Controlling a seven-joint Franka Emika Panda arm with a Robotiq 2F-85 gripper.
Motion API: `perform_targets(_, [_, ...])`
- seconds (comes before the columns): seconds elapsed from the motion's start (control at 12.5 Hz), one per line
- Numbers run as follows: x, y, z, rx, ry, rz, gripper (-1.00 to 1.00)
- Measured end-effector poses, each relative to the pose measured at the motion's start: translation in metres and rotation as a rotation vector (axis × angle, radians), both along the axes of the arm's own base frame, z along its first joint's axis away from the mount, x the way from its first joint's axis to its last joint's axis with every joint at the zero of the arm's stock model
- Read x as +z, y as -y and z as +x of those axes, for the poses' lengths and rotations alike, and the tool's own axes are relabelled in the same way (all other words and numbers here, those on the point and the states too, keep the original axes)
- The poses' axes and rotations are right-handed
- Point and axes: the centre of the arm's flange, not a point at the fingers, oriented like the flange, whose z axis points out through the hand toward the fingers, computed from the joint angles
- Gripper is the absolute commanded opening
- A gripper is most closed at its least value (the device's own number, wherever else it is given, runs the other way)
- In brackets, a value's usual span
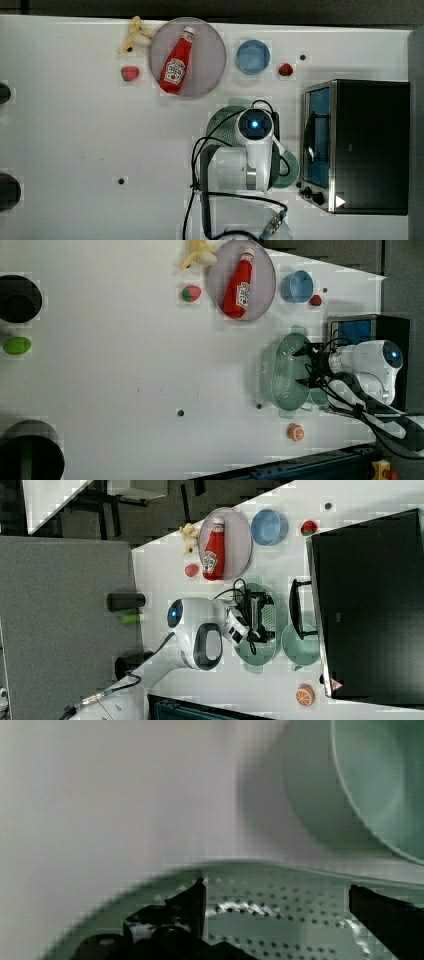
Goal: Drag strainer left to right.
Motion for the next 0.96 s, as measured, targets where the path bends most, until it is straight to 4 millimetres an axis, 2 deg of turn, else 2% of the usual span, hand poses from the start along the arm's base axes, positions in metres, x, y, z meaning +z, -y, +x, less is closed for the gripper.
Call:
perform_targets(0.16, [0.027, -0.017, -0.003, 0.148, -0.034, 0.024, 1.00])
perform_targets(0.32, [0.081, -0.034, 0.001, 0.313, -0.045, 0.039, 1.00])
perform_targets(0.4, [0.119, -0.043, 0.003, 0.372, -0.030, 0.046, 1.00])
perform_targets(0.48, [0.166, -0.051, 0.007, 0.400, 0.012, 0.057, 1.00])
perform_targets(0.72, [0.318, -0.065, 0.009, 0.417, 0.099, 0.112, 1.00])
perform_targets(0.8, [0.367, -0.070, 0.004, 0.451, 0.134, 0.106, 1.00])
perform_targets(0.96, [0.440, -0.076, -0.016, 0.537, 0.159, 0.099, 1.00])
